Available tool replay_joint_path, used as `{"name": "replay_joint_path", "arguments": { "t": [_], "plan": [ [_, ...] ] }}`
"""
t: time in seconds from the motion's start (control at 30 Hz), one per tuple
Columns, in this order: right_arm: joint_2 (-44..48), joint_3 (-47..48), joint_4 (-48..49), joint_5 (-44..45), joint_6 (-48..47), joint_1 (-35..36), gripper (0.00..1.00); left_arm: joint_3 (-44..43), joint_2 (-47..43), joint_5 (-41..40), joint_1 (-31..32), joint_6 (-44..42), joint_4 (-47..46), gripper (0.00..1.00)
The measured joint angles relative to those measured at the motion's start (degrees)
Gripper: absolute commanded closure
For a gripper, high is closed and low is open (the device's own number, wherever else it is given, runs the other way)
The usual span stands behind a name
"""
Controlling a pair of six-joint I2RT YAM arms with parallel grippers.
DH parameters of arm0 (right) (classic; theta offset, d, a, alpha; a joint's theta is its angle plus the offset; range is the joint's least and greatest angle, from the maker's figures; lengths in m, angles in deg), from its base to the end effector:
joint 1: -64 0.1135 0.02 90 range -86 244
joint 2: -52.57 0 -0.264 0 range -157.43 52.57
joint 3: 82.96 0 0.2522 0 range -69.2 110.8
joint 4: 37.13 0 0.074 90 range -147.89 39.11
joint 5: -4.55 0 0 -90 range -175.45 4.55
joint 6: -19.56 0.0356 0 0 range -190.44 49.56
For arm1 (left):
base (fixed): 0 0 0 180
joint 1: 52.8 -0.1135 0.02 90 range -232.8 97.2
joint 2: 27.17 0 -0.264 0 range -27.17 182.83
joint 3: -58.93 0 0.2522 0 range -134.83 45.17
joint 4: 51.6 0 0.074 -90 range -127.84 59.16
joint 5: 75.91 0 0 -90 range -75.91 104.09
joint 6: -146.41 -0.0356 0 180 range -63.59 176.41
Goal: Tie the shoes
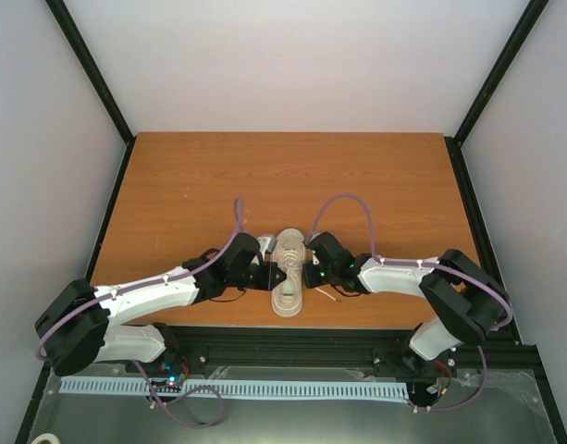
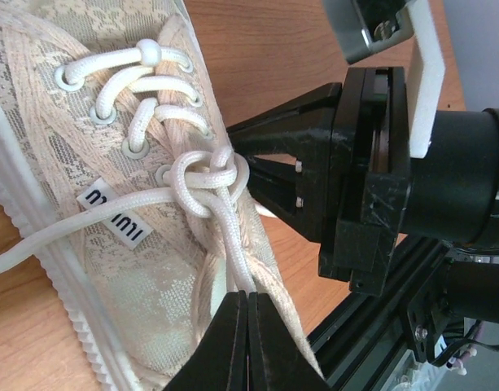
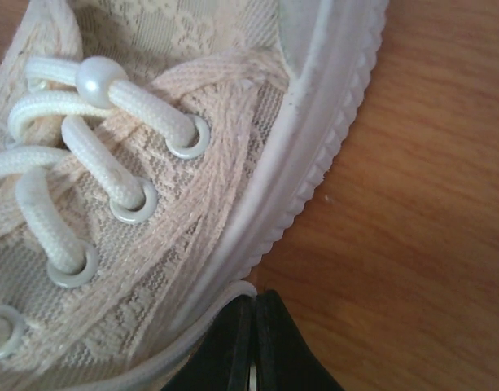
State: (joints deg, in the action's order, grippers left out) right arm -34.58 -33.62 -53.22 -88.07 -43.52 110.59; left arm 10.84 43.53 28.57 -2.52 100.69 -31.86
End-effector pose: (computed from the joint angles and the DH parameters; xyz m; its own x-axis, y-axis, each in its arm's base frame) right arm 0.1848 0.1978 0.1340 -0.8320 -0.2214 -0.5086 -0.4122 0.8604 0.2997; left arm 0.1502 -0.1947 0.1926 -0.9106 0.0382 -0.4115 0.3172 0.7030 -0.6366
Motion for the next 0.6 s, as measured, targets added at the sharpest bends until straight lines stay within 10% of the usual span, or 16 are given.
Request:
{"name": "replay_joint_path", "arguments": {
  "t": [0.6],
  "plan": [
    [2.34, 2.73, -0.61, -0.59, -3.21, -0.66, 0.97, 2.49, -10.03, -6.99, 0.0, 2.86, 1.62, 0.99]
  ]
}}
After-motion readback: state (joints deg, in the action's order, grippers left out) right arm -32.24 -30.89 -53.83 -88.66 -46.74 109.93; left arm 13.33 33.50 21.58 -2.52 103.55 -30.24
